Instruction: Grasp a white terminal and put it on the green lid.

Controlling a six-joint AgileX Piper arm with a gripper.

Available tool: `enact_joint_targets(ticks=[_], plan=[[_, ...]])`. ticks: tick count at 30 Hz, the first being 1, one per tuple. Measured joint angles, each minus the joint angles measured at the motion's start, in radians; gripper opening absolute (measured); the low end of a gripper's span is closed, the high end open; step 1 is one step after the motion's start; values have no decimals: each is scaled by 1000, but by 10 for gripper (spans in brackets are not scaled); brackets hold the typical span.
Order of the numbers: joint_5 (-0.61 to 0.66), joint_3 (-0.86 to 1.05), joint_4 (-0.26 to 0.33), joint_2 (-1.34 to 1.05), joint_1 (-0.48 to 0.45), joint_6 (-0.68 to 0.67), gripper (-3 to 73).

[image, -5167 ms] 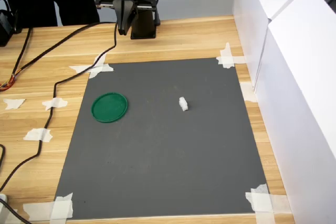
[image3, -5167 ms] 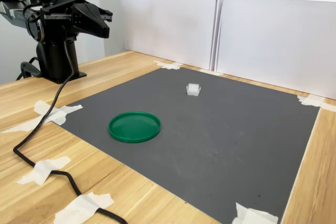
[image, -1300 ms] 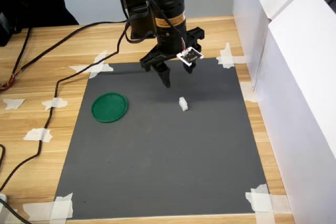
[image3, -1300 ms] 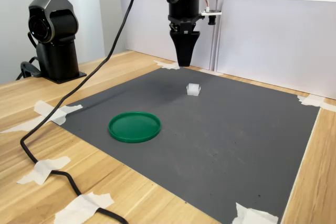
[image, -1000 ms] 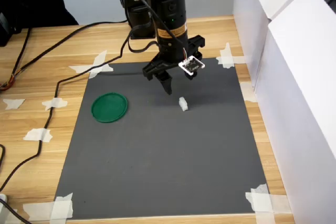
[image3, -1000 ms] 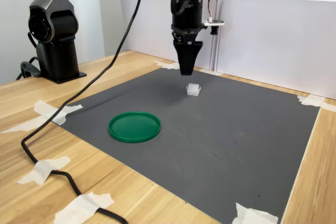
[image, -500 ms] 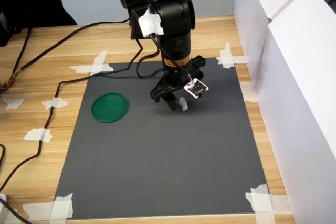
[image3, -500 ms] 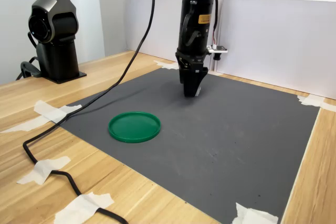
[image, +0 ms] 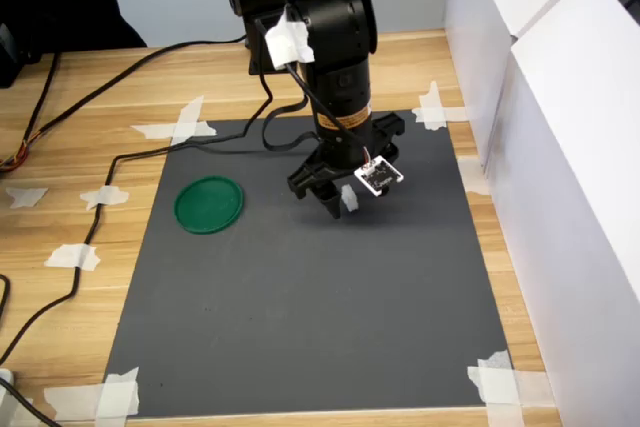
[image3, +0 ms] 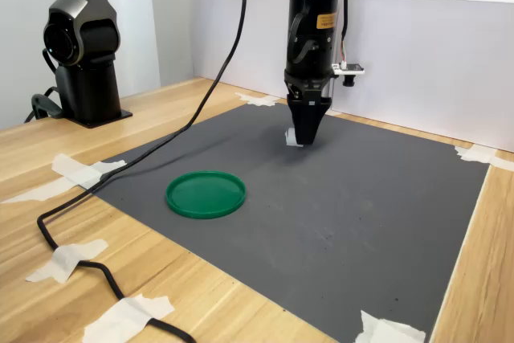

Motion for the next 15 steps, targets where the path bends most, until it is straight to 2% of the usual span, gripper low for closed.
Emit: enact_joint_targets(ticks=[6,15], plan=[[5,0,0,3,0,54,675],[6,-1,-16,18,0,63,675]])
